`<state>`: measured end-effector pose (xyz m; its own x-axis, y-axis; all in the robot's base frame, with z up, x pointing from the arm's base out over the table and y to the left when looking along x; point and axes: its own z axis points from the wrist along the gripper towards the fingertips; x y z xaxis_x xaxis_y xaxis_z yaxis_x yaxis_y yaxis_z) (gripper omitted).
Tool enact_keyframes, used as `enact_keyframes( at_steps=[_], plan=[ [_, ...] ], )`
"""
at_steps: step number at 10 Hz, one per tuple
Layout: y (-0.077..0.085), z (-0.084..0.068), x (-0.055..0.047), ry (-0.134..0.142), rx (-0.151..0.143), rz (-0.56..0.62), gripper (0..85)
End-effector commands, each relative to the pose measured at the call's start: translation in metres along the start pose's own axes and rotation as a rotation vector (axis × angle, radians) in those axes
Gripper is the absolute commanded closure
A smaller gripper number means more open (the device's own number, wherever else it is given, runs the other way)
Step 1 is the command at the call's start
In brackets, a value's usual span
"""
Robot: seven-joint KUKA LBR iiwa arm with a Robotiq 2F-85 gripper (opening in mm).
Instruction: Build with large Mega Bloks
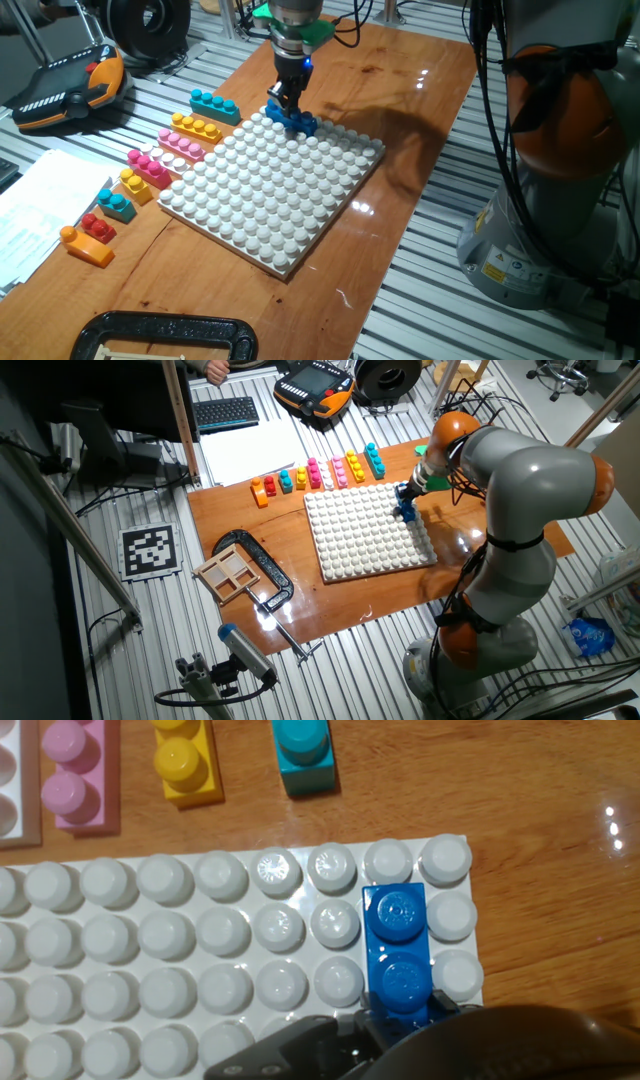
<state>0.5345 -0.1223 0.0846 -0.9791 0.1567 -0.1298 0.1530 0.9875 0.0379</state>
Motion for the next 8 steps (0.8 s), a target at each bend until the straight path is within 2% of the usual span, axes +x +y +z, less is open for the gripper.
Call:
enact_keyframes(
  at_steps=[1,2,3,4,5,6,8],
  plan=[
    [0.0,0.0,0.0,0.0,0.002,0.002,68.0],
    [0.001,-0.002,0.0,0.002,0.01,0.009,68.0],
    [0.001,-0.003,0.0,-0.002,0.025,0.008,51.0],
    [0.002,-0.004,0.0,-0.004,0.026,0.016,51.0],
    [0.003,-0.005,0.0,-0.007,0.028,0.024,34.0],
    [0.004,-0.006,0.0,-0.012,0.035,0.026,34.0],
    [0.006,-0.016,-0.001,-0.004,0.043,0.032,34.0]
  ],
)
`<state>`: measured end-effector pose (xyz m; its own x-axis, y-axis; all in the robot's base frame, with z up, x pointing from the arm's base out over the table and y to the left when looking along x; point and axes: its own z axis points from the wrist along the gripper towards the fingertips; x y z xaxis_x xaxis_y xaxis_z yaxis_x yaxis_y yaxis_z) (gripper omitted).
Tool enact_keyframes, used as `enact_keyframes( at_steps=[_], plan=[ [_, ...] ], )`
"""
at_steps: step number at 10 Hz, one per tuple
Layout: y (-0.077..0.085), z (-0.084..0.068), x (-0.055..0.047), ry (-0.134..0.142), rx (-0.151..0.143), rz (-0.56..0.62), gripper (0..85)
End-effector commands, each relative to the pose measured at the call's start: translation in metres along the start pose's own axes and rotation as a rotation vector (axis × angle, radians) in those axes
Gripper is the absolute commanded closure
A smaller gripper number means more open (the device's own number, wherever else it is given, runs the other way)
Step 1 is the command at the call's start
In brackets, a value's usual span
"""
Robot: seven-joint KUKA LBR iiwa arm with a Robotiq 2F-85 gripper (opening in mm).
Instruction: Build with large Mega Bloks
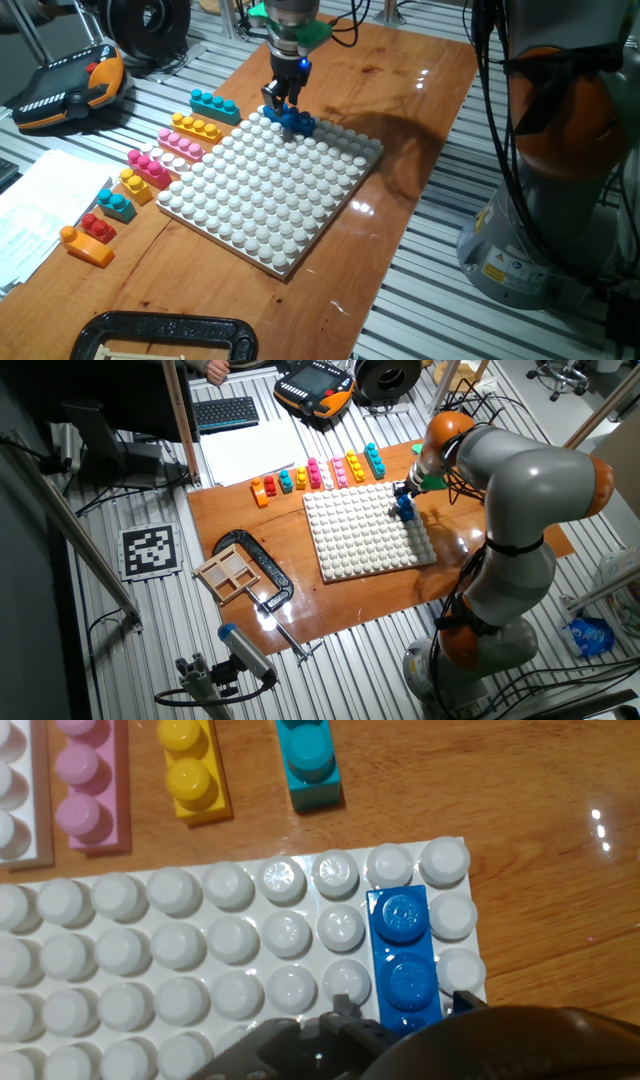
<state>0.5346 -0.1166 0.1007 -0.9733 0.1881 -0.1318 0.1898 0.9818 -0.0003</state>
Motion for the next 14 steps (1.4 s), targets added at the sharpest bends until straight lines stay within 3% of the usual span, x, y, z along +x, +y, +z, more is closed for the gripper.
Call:
enact_keyframes(
  at_steps=[1,3,7,10,14],
  plan=[
    [-0.001,-0.006,-0.002,0.008,0.002,-0.004,34.0],
    [0.001,-0.021,-0.008,0.026,0.019,-0.011,34.0],
    [0.017,-0.051,-0.018,0.049,0.009,-0.027,34.0],
    [0.027,-0.063,-0.022,0.034,0.014,-0.048,34.0],
    [0.034,-0.064,-0.023,0.023,0.013,-0.079,34.0]
  ],
)
